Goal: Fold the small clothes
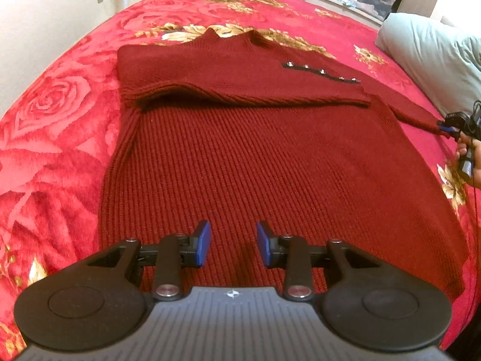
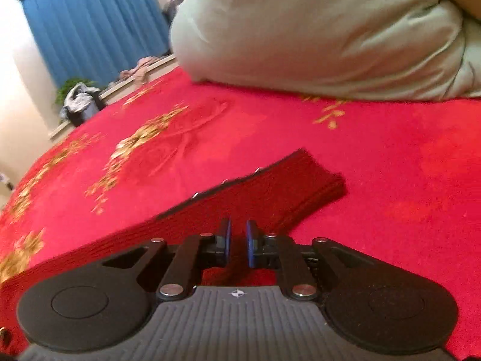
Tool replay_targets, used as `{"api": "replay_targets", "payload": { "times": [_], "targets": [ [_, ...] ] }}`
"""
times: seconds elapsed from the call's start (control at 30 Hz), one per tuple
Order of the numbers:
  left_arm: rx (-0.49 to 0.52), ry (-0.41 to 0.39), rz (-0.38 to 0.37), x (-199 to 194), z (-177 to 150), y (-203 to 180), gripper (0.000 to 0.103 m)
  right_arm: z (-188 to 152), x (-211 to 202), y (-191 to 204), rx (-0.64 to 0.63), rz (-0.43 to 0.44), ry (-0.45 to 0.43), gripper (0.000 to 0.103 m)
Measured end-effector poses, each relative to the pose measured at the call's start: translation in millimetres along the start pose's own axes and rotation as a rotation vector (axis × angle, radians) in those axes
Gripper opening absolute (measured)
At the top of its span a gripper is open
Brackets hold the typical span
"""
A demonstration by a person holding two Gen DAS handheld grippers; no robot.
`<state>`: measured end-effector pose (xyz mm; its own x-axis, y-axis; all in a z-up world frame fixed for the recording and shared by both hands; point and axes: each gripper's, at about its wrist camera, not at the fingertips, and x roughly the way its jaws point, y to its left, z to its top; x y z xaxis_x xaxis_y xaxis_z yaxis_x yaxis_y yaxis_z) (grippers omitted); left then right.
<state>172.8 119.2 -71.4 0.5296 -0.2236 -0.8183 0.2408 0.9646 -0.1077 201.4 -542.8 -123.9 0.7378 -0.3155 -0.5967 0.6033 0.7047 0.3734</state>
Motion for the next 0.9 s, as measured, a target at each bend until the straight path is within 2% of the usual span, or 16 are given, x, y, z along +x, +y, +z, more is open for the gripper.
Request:
{"api": "replay_targets", "payload": {
  "times": [0.07, 0.13, 0.27, 0.37, 0.5, 0.57, 0.67, 0.73, 0.8, 0.83, 0.87, 0.9],
  "targets": [
    [-0.004, -0.021, -0.004, -4.6, 1.1, -0.1, 0.038, 1.0, -16.2, 2.3, 0.029, 0.000, -0.004, 0.013],
    [-0.010, -0.044, -0.001, -9.4, 2.6, -0.2, 0.038, 4.9, -36.4, 8.4, 0.050, 0.056, -0.016, 0.016],
    [-0.039, -0.105, 0.019, -21.2, 6.3, 1.7, 0.038, 9.7, -96.4, 30.5, 0.017, 0.198, -0.011, 0.036],
    [-0.062, -0.143, 0.037, -30.6, 8.1, 5.9, 0.038, 7.3, -129.8, 51.1, -0.047, 0.303, 0.041, 0.052],
    [-0.092, -0.165, 0.037, -42.2, 6.5, 12.8, 0.038, -28.4, -171.4, 60.3, -0.190, 0.382, 0.215, 0.052],
    [-0.096, -0.171, 0.034, -46.8, 4.2, 14.2, 0.038, -56.4, -181.7, 60.9, -0.270, 0.397, 0.338, 0.053],
    [-0.093, -0.174, 0.036, -51.8, 0.3, 13.9, 0.038, -102.6, -185.6, 61.4, -0.423, 0.312, 0.469, 0.053],
    [-0.097, -0.174, 0.039, -54.0, -1.9, 14.7, 0.038, -126.9, -184.5, 56.5, -0.474, 0.253, 0.534, 0.053],
    [-0.102, -0.173, 0.038, -55.3, -3.5, 14.9, 0.038, -139.9, -192.5, 56.1, -0.522, 0.261, 0.501, 0.049],
    [-0.102, -0.174, 0.038, -56.3, -4.2, 14.5, 0.038, -142.6, -198.1, 60.5, -0.566, 0.267, 0.482, 0.020],
    [-0.100, -0.175, 0.038, -57.4, -5.3, 14.1, 0.038, -143.7, -201.0, 63.4, -0.584, 0.298, 0.483, 0.010],
    [-0.098, -0.177, 0.039, -58.3, -5.6, 13.5, 0.038, -142.9, -204.4, 64.8, -0.580, 0.311, 0.473, 0.009]
  ]
}}
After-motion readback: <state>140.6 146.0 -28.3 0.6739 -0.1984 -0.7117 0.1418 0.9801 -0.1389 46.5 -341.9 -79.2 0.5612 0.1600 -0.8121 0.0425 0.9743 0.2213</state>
